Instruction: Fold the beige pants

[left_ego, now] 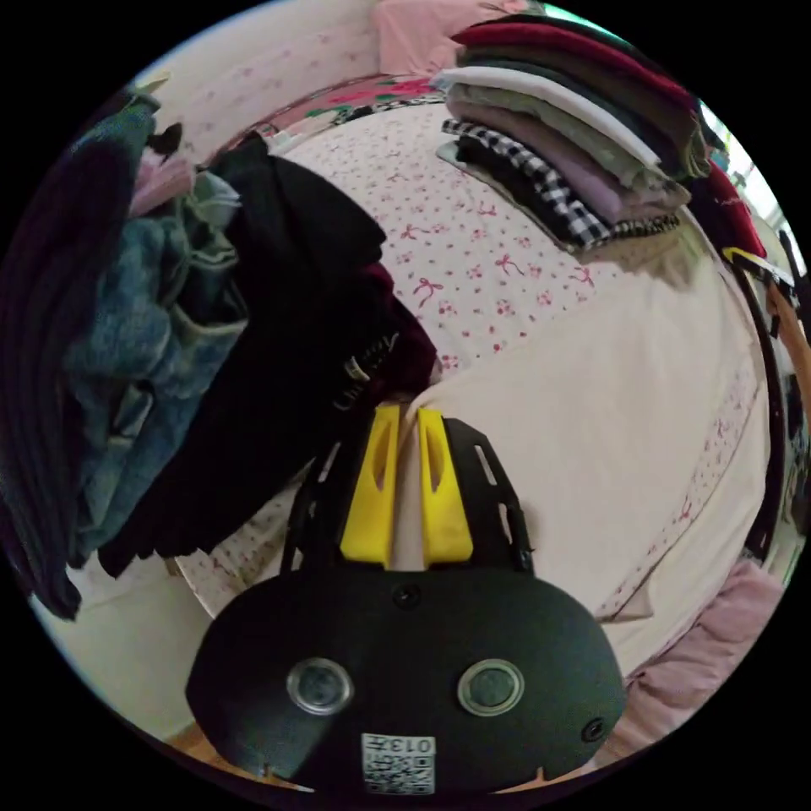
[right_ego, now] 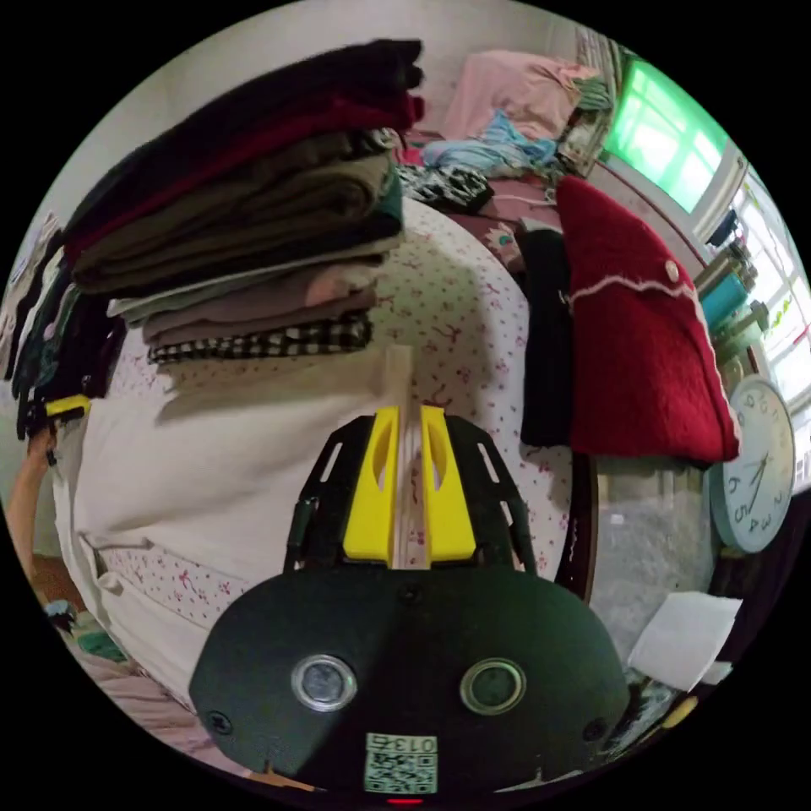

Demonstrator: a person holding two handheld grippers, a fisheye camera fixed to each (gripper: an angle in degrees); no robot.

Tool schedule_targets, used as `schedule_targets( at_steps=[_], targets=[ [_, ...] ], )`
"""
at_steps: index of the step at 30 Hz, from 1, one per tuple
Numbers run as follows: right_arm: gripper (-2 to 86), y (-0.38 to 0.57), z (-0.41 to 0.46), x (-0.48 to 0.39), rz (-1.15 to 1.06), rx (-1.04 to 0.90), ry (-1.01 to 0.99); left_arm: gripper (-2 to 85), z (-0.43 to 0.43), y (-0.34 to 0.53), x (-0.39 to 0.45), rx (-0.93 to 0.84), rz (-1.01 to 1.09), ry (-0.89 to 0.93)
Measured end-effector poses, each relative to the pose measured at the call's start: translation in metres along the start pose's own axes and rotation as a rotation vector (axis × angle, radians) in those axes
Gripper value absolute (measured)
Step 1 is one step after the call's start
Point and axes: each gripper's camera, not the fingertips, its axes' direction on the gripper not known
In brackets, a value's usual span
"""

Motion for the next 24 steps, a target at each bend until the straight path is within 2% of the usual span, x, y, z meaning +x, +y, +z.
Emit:
schedule_targets(
  at_steps=[4, 6, 7, 9, 11, 15, 17, 20, 22, 24],
  targets=[
    [5.1, 0.027, -0.030, 0.028, 0.061, 0.079, -0.026, 7.5, -0.017, 0.024, -0.001, 0.174, -0.148, 0.007],
    [6.1, 0.051, -0.042, 0.035, 0.046, 0.070, -0.050, 8.0, -0.029, 0.042, 0.008, 0.249, -0.115, 0.052],
    [6.9, 0.069, -0.046, 0.038, 0.043, 0.058, -0.062, 8.2, -0.035, 0.051, 0.024, 0.273, -0.027, 0.132],
    [8.2, 0.096, -0.042, 0.039, 0.043, 0.017, -0.087, 9.4, -0.038, 0.063, 0.059, 0.248, 0.129, 0.219],
    [9.2, 0.116, -0.032, 0.038, 0.054, -0.033, -0.110, 10.8, -0.039, 0.079, 0.107, 0.234, 0.258, 0.217],
    [7.9, 0.134, -0.008, 0.034, 0.106, -0.087, -0.200, 12.6, -0.022, 0.086, 0.162, 0.171, 0.386, 0.208],
    [5.8, 0.131, -0.004, 0.029, 0.089, -0.087, -0.163, 12.8, 0.000, 0.080, 0.186, 0.086, 0.457, 0.155],
    [3.6, 0.120, -0.009, 0.022, 0.010, -0.125, -0.129, 12.6, 0.018, 0.069, 0.197, 0.025, 0.458, 0.155],
    [2.6, 0.117, -0.040, 0.024, -0.043, -0.027, -0.048, 12.1, 0.016, 0.065, 0.198, 0.052, 0.433, 0.171],
    [2.0, 0.117, -0.048, 0.037, -0.040, 0.007, -0.074, 11.7, 0.021, 0.064, 0.200, 0.052, 0.424, 0.180]
  ],
)
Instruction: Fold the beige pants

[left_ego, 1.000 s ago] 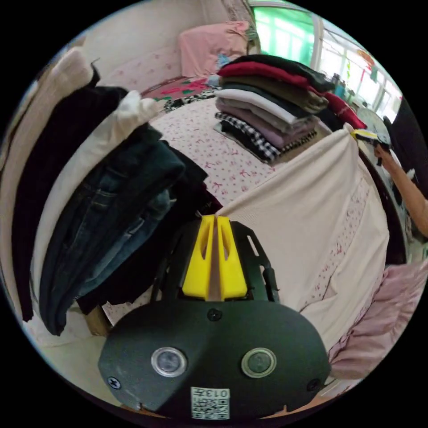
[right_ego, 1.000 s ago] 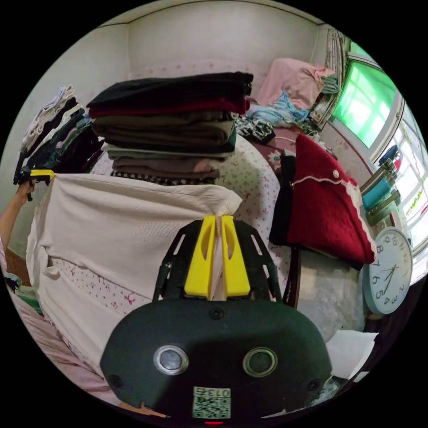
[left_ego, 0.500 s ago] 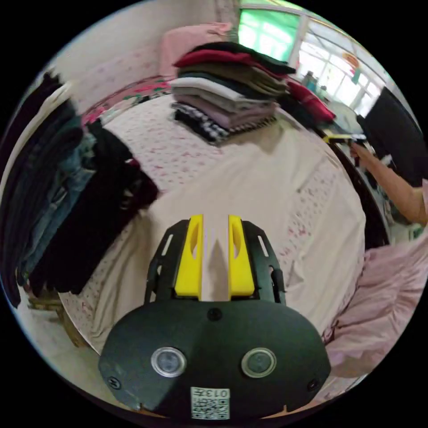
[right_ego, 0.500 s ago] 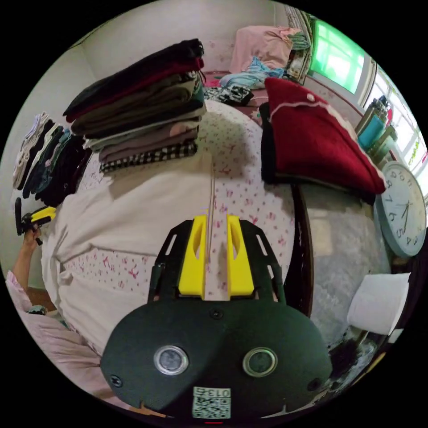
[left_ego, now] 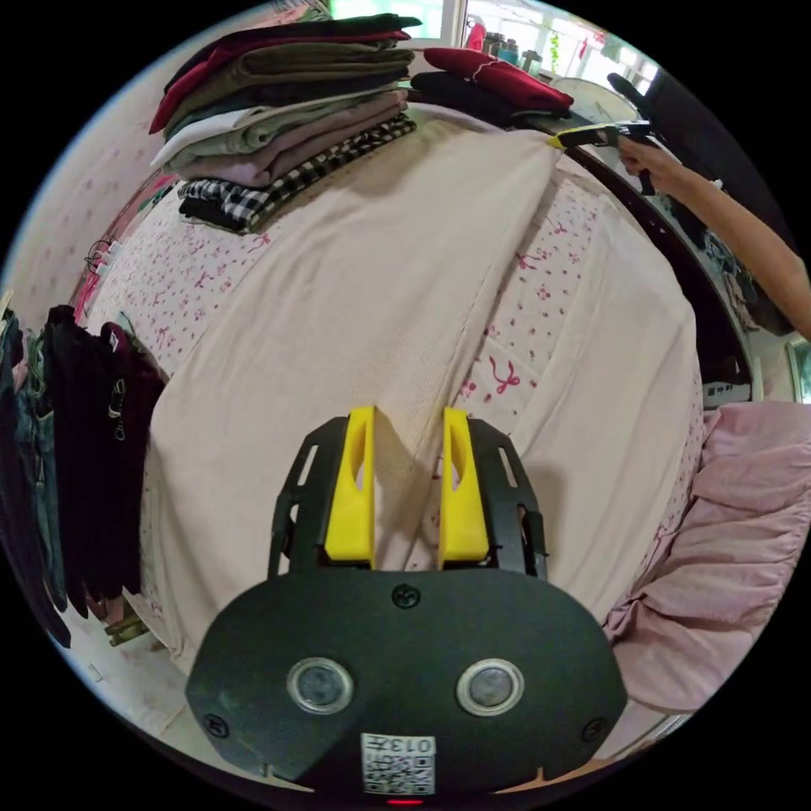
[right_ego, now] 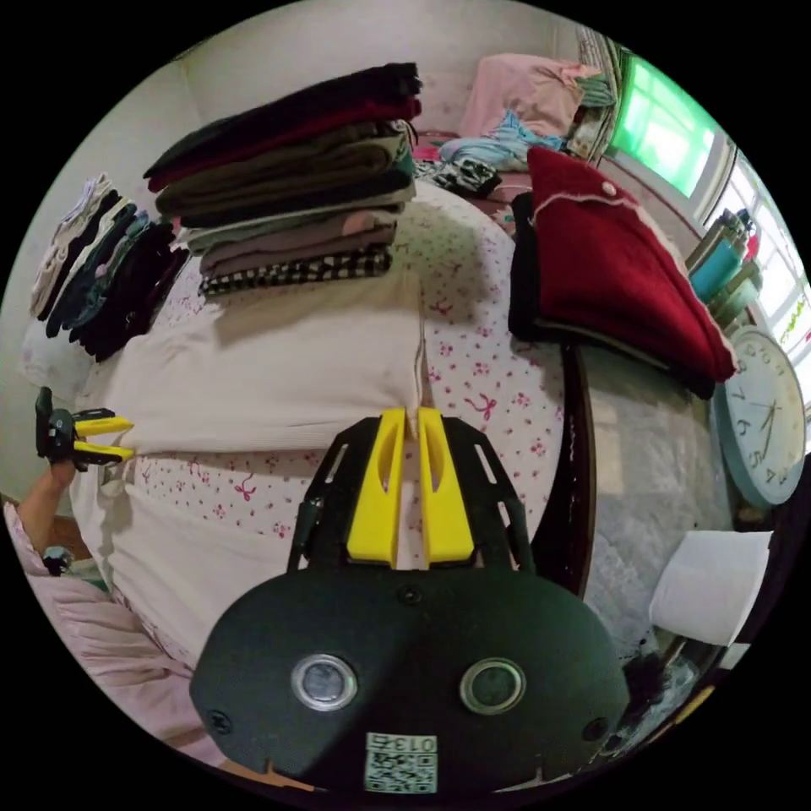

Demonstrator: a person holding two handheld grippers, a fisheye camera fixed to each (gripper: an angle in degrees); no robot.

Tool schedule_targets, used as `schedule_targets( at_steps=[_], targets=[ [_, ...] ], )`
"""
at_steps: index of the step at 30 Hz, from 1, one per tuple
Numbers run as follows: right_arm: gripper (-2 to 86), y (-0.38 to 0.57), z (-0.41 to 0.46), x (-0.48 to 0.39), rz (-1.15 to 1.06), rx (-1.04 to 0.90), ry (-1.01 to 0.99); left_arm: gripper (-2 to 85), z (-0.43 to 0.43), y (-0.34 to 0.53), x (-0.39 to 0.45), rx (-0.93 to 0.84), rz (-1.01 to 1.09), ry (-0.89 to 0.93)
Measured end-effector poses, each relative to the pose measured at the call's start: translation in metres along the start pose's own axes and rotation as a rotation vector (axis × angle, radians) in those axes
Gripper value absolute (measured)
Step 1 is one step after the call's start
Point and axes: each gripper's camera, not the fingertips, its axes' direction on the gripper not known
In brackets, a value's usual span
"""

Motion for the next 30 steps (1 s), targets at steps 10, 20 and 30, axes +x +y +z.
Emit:
schedule_targets(
  at_steps=[10, 20, 30],
  targets=[
    [2.4, 0.074, -0.048, 0.023, -0.007, 0.023, -0.102, 12.5, -0.037, 0.049, 0.009, 0.116, -0.018, 0.132],
    [2.7, 0.133, -0.018, -0.028, -0.008, -0.067, -0.135, 6.2, 0.001, 0.069, 0.041, -0.028, 0.023, 0.137],
    [2.6, 0.123, -0.117, -0.058, -0.073, 0.042, -0.052, 1.0, -0.051, 0.090, 0.050, 0.047, 0.002, 0.084]
  ],
)
